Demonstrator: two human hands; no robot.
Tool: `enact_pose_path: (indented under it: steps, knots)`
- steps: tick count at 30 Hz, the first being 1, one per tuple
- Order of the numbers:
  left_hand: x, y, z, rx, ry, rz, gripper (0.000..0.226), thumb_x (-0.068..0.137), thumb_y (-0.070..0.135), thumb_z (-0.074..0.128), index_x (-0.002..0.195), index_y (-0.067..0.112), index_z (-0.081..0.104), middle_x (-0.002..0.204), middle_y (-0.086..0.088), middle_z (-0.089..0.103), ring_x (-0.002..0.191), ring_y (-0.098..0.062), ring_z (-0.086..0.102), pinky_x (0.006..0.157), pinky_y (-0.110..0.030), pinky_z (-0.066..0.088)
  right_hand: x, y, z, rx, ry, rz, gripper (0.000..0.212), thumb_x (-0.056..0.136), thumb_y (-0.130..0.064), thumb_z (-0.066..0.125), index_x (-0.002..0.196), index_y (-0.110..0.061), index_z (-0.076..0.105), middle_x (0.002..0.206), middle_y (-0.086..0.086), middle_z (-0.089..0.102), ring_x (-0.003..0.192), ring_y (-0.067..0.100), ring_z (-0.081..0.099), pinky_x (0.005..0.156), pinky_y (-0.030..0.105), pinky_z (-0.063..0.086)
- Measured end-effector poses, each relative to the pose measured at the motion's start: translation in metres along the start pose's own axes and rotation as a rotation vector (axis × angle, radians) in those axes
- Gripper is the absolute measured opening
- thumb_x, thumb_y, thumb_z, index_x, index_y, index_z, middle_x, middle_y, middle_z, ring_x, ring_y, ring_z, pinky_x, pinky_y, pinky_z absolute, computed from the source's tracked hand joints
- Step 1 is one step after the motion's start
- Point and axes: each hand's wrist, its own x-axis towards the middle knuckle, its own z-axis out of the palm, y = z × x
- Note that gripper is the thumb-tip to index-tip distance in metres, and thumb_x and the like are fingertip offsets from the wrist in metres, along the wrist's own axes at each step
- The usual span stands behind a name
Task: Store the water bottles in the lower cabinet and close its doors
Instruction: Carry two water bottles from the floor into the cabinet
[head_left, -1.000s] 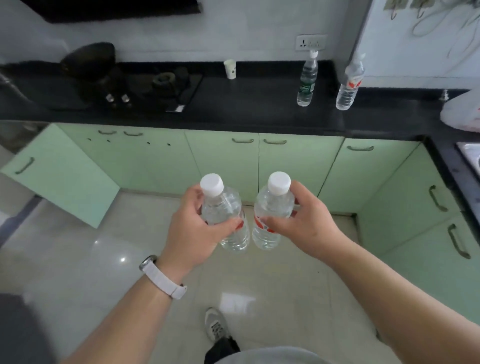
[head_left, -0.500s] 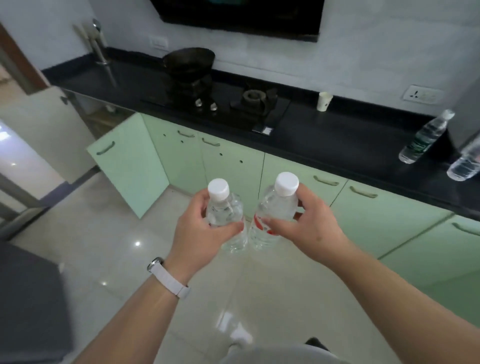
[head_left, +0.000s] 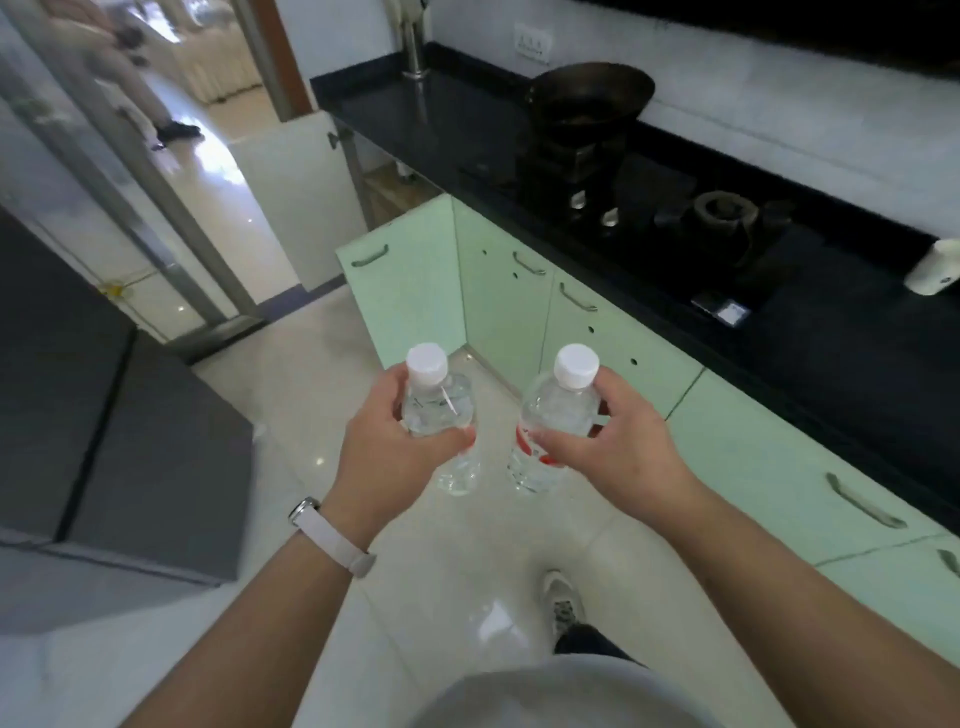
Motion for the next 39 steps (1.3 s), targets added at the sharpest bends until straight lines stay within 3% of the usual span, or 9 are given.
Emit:
enact_pose_path:
  steps: [5, 9, 12, 18, 23, 29, 32, 36, 39]
  knots:
    - [0.05, 0.018, 0.009, 0.054, 0.121, -0.047, 0.062, 0.066, 0.022, 0.093, 0.108, 0.049, 0.054, 0.099, 0.036, 0.065, 0.09, 0.014, 0.062, 0.077, -0.017, 0.049, 0.087, -0.005, -0.015, 0.047, -0.163, -0.066, 0.04, 0.073, -0.032, 0.083, 0.093, -0.048, 0.052, 0.09, -0.042, 0.057, 0.083, -0.015, 0.058, 0.064, 0.008, 0.043]
    - [0.078, 0.028, 0.01, 0.07, 0.249, -0.067, 0.064, 0.068, 0.025, 0.091, 0.122, 0.035, 0.057, 0.108, 0.021, 0.068, 0.094, 0.012, 0.063, 0.081, -0.019, 0.051, 0.147, -0.013, -0.014, 0.043, -0.243, -0.105, 0.039, 0.07, -0.031, 0.083, 0.094, -0.046, 0.056, 0.091, -0.027, 0.064, 0.083, -0.004, 0.063, 0.076, 0.023, 0.053]
    - [0.096, 0.031, 0.002, 0.056, 0.317, -0.085, 0.058, 0.069, 0.02, 0.089, 0.116, 0.034, 0.058, 0.104, 0.019, 0.069, 0.091, 0.01, 0.064, 0.075, -0.012, 0.051, 0.181, -0.021, -0.003, 0.031, -0.308, -0.139, 0.038, 0.07, -0.03, 0.082, 0.098, -0.041, 0.059, 0.094, -0.016, 0.067, 0.086, 0.002, 0.065, 0.083, 0.033, 0.055]
    - [0.136, 0.009, -0.04, 0.061, 0.424, -0.146, 0.058, 0.067, 0.02, 0.091, 0.115, 0.036, 0.062, 0.101, 0.021, 0.07, 0.092, 0.005, 0.067, 0.08, -0.019, 0.052, 0.24, -0.043, 0.044, 0.007, -0.407, -0.17, 0.039, 0.069, -0.029, 0.084, 0.098, -0.041, 0.061, 0.092, -0.017, 0.067, 0.085, 0.003, 0.066, 0.084, 0.038, 0.057]
    - [0.183, -0.031, -0.093, 0.058, 0.436, -0.167, 0.06, 0.069, 0.019, 0.09, 0.12, 0.028, 0.062, 0.103, 0.014, 0.07, 0.091, 0.005, 0.066, 0.071, -0.008, 0.049, 0.29, -0.067, 0.112, -0.043, -0.43, -0.188, 0.041, 0.069, -0.031, 0.084, 0.103, -0.039, 0.062, 0.096, -0.013, 0.068, 0.086, 0.007, 0.067, 0.084, 0.043, 0.057]
    - [0.251, -0.078, -0.181, 0.005, 0.398, -0.171, 0.062, 0.069, 0.019, 0.091, 0.123, 0.024, 0.06, 0.107, 0.01, 0.069, 0.094, 0.003, 0.066, 0.077, -0.014, 0.05, 0.344, -0.121, 0.204, -0.104, -0.415, -0.124, 0.056, 0.069, -0.032, 0.086, 0.113, -0.044, 0.055, 0.103, -0.019, 0.062, 0.09, 0.004, 0.064, 0.085, 0.035, 0.056]
    - [0.288, -0.096, -0.23, -0.036, 0.399, -0.167, 0.062, 0.066, 0.023, 0.093, 0.119, 0.026, 0.062, 0.104, 0.011, 0.071, 0.092, 0.0, 0.067, 0.078, -0.021, 0.052, 0.367, -0.154, 0.249, -0.108, -0.389, -0.141, 0.054, 0.071, -0.031, 0.085, 0.111, -0.045, 0.053, 0.101, -0.019, 0.061, 0.085, -0.002, 0.061, 0.072, 0.016, 0.051]
    - [0.339, -0.113, -0.285, -0.042, 0.376, -0.134, 0.064, 0.066, 0.014, 0.092, 0.121, 0.023, 0.061, 0.106, 0.012, 0.069, 0.094, 0.001, 0.067, 0.078, -0.018, 0.052, 0.393, -0.197, 0.302, -0.066, -0.34, -0.158, 0.052, 0.073, -0.031, 0.084, 0.109, -0.047, 0.05, 0.096, -0.025, 0.058, 0.081, -0.006, 0.06, 0.068, 0.013, 0.044]
    - [0.372, -0.121, -0.317, -0.029, 0.348, -0.104, 0.068, 0.066, 0.011, 0.091, 0.126, 0.021, 0.06, 0.11, 0.007, 0.07, 0.1, -0.008, 0.068, 0.085, -0.027, 0.055, 0.414, -0.221, 0.327, -0.056, -0.324, -0.179, 0.049, 0.074, -0.03, 0.084, 0.104, -0.046, 0.049, 0.093, -0.027, 0.058, 0.082, -0.007, 0.06, 0.062, 0.008, 0.043]
